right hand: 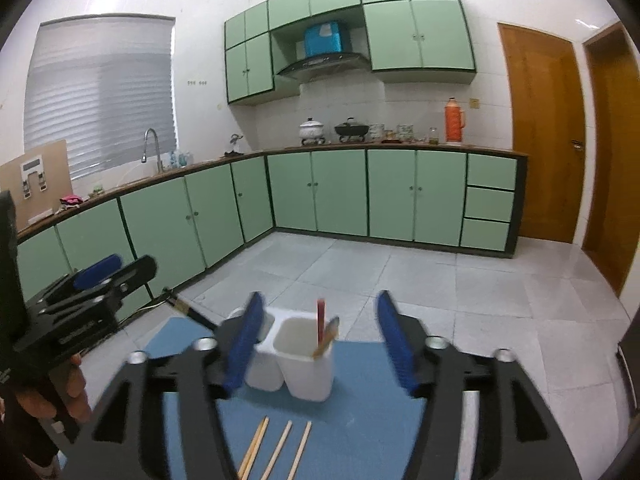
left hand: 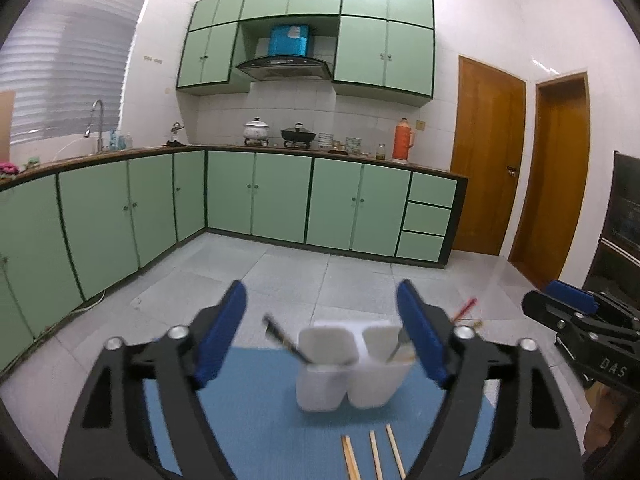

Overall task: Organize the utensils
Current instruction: 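Grasp another red-patterned chopstick with the right tool while the left tool returns to the mat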

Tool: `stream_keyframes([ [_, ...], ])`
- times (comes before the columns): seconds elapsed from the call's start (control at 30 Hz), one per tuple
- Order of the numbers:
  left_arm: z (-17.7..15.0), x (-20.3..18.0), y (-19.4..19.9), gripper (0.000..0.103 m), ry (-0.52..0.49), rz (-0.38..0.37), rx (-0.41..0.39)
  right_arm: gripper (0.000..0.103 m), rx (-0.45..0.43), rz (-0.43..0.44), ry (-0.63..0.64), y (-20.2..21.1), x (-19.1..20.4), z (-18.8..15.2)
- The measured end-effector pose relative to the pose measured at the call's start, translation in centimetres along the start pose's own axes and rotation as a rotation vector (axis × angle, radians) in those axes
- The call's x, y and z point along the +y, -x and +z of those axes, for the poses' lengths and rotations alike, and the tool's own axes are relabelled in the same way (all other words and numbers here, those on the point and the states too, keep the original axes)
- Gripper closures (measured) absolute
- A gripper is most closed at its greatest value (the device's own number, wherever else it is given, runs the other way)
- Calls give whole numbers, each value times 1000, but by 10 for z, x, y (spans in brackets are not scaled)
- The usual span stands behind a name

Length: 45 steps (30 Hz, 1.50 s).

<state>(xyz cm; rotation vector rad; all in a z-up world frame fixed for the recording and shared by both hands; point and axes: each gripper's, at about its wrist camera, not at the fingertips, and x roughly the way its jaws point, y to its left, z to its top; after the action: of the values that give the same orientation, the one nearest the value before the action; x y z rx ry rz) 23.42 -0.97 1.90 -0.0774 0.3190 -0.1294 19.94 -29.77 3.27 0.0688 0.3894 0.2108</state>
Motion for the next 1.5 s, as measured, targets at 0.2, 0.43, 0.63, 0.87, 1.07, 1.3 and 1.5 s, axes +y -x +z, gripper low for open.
stream_keyframes([
  [0.2, -46, 8, 36, 16, -3, 15, 72, 15, 32, -18, -12, 35, 5, -50],
  [0.43, -105, 24, 54, 16, -27, 41, 207, 15, 146, -32, -60, 51, 7, -120],
  [0.63, -152, 22, 63, 16, -68, 52, 316, 15, 228, -60, -71, 55, 15, -171],
  [0.87, -186, 18, 70, 15, -93, 53, 383, 22, 289, -54, -118, 62, 21, -218],
  [1.07, -206, 17, 78, 16, -83, 47, 420, 39, 330, -37, -101, 57, 33, -233],
  [1.3, -214, 13, 79, 16, -68, 30, 446, 62, 374, -6, -58, 50, 52, -244],
  [1.5, -213, 12, 78, 16, -63, 24, 443, 76, 411, -16, -36, 39, 57, -250],
])
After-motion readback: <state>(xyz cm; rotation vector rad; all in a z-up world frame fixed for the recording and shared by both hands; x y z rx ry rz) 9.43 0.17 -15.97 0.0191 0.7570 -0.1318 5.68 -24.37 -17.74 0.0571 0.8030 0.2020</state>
